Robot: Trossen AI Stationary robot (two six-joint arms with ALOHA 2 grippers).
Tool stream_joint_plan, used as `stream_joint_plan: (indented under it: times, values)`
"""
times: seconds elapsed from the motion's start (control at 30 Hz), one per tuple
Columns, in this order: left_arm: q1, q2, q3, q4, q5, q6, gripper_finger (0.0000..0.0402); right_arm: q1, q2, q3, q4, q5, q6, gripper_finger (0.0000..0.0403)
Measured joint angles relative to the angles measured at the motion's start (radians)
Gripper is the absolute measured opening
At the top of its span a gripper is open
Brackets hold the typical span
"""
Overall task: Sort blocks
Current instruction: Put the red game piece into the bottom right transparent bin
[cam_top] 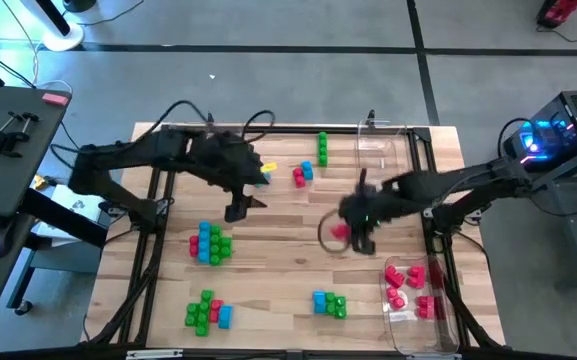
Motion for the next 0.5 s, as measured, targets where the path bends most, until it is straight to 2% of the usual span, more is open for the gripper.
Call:
stream_joint_plan:
  times: [0.13,0.2,0.33,0.5]
  values:
    - [-0.015,-0.086,-0.236,0.272,0.050,-0.120,0.0267,0.119,-0.032,-0.132,-0.009,-0.279,0.185,0.0003]
    - [-0.024,-0.112,-0.323,0.363,0.079,-0.174,0.0267,0.196,-0.054,-0.172,-0.012,-0.356,0.292,0.0003]
    - [-0.031,-0.127,-0.413,0.435,0.104,-0.213,0.0267,0.343,-0.117,-0.215,-0.022,-0.370,0.508,0.0003]
    - [-0.009,-0.124,-0.420,0.502,0.100,-0.205,0.0267,0.475,-0.157,-0.296,-0.061,-0.362,0.755,0.0009]
